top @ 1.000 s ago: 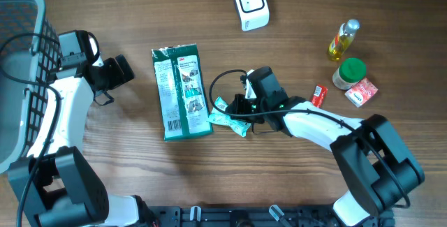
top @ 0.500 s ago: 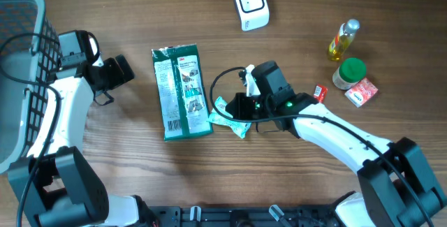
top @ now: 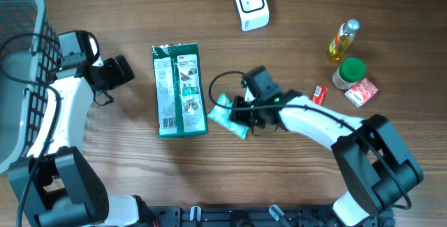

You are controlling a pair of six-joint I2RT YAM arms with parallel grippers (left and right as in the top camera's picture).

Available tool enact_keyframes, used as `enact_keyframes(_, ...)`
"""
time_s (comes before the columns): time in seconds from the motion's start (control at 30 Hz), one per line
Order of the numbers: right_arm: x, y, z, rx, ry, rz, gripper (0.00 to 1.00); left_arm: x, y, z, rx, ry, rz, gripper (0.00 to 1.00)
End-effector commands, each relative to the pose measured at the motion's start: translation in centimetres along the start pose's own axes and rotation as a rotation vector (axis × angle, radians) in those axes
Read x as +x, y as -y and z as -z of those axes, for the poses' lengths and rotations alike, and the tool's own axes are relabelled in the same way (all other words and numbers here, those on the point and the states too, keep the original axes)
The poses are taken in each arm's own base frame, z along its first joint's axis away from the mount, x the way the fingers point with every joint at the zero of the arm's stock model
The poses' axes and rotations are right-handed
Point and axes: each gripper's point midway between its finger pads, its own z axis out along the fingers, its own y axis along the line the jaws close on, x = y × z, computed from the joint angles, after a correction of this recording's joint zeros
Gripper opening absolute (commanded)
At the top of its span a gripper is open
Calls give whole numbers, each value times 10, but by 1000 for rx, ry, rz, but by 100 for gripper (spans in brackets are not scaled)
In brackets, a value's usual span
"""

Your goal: Scan the item barcode

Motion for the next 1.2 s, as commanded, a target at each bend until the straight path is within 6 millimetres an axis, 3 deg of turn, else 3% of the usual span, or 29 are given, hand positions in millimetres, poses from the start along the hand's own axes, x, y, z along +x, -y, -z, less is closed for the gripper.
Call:
enact_keyframes(0.0, -32, -18, 18, 7, 87, 217, 8, 1, 0, -1, 5, -5, -9, 100)
enact_keyframes(0.1, -37, -44, 37, -7, 100, 318, 13, 1, 0, -1, 5, -5, -9, 100)
enact_keyframes(0.17, -34, -45, 39, 29, 95, 370, 16, 1, 0, -1, 5, -5, -9, 100)
enact_keyframes(0.23, -34, -29, 38, 137, 113, 363, 16, 1, 0, -1, 5, -6, -9, 100)
enact_keyframes(0.4, -6, 5, 37, 455, 125, 366, 22, 1, 0, -1, 5, -6, -9, 100)
enact_keyframes(0.57, 9, 12, 1, 485, 59, 420, 25, 1, 0, -1, 5, -5, -9, 100)
enact_keyframes(0.63, 1, 21, 8, 540, 62, 495, 25, 1, 0, -1, 5, -6, -9, 100)
enact_keyframes(0.7, -15, 41, 29, 692, 74, 569, 27, 1, 0, -1, 5, -6, -9, 100)
enact_keyframes(0.77, -25, 36, 33, 674, 70, 598, 28, 1, 0, -1, 5, -5, -9, 100)
enact_keyframes(0.83, -34, 18, 35, 591, 46, 642, 34, 1, 0, -1, 5, -6, -9, 100)
enact_keyframes(0.9, -46, 1, 52, 577, 50, 639, 36, 1, 0, -1, 5, -5, -9, 100)
enact_keyframes(1.0, -39, -16, 56, 505, 10, 634, 36, 1, 0, -1, 5, -5, -9, 100)
enact_keyframes(1.07, -36, -9, 50, 500, -18, 620, 33, 1, 0, -1, 5, -6, -9, 100)
enact_keyframes(1.17, -27, 8, 37, 521, -59, 611, 38, 1, 0, -1, 5, -5, -9, 100)
